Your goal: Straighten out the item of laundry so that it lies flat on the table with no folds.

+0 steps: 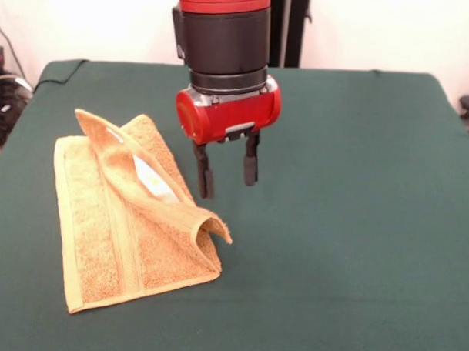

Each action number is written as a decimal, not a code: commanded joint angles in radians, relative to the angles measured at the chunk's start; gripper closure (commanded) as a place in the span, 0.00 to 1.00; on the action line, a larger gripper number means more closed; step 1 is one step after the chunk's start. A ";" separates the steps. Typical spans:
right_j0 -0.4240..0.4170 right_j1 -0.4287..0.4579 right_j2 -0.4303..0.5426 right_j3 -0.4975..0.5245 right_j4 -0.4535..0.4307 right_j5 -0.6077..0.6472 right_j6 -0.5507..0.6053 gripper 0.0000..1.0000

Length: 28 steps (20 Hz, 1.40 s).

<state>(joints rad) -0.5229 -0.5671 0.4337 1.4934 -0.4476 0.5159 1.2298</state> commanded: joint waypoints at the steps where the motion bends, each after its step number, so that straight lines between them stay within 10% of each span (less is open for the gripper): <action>1: 0.005 0.070 0.048 0.073 0.044 0.006 0.098 0.00; 28: -0.009 0.144 0.077 -0.011 0.044 0.038 0.041 0.00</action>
<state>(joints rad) -0.5531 -0.5136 0.4337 1.4802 -0.4435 0.5159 1.2298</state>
